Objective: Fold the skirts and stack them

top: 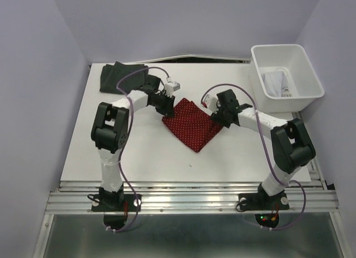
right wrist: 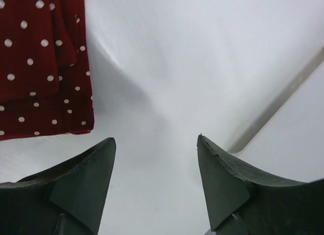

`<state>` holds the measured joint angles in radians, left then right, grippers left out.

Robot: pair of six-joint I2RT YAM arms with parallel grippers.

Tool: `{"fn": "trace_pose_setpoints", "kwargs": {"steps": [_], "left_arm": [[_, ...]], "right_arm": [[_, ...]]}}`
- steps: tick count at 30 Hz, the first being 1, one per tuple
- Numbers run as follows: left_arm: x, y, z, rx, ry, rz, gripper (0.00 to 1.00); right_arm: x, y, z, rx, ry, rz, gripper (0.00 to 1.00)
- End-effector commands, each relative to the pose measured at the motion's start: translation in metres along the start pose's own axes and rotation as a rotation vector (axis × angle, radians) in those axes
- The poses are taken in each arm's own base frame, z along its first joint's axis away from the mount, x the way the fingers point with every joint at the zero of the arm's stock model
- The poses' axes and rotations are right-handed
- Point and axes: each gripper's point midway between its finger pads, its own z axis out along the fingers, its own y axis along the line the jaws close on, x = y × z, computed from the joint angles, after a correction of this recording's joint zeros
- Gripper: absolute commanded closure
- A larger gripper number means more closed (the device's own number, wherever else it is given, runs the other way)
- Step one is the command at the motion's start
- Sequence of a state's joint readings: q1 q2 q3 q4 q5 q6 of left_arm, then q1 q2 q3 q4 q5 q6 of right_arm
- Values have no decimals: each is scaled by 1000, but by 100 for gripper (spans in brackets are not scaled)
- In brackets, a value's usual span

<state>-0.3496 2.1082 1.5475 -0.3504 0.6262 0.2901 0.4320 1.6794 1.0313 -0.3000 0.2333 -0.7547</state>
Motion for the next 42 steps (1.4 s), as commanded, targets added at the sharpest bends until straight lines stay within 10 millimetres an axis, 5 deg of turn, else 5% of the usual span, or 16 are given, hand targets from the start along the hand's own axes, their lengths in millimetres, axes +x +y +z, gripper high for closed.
{"fn": "trace_pose_setpoints", "kwargs": {"steps": [1, 3, 8, 10, 11, 13, 16, 19, 23, 24, 34, 42], "left_arm": [[-31, -31, -52, -16, -214, -134, 75], [-32, -57, -77, 7, -303, -235, 72], [-19, -80, -126, -76, -448, -300, 37], [-23, -83, -144, -117, -480, -269, 27], [-20, -73, -150, -185, -465, -299, 16], [-20, -62, -157, -225, -447, -305, 12], [-17, -33, -158, -253, -402, -313, 7], [-17, 0, -151, -283, -387, -346, 5], [-29, 14, -127, -202, -310, -286, 49], [-30, 19, -122, -200, -298, -275, 52], [-23, 38, -60, -119, -179, -196, 55], [5, 6, -30, 20, -92, -212, 64]], "right_arm": [[-50, -44, -3, 98, -108, -9, 28], [-60, -50, 1, 103, -120, 12, 28], [-105, -69, -21, 46, -204, 200, 28], [-117, -54, -31, -78, -212, 316, 29], [-138, -64, -47, -98, -271, 367, 30], [-158, -54, -61, -203, -317, 514, 32], [-197, -13, -79, -377, -379, 539, 36], [-204, 29, -69, -439, -344, 514, 43], [-187, 47, -39, -444, -234, 558, 53], [-184, 46, -38, -431, -227, 559, 53], [-120, 49, -63, -404, -159, 640, 41], [-77, 68, -38, -379, -21, 615, 46]]}}
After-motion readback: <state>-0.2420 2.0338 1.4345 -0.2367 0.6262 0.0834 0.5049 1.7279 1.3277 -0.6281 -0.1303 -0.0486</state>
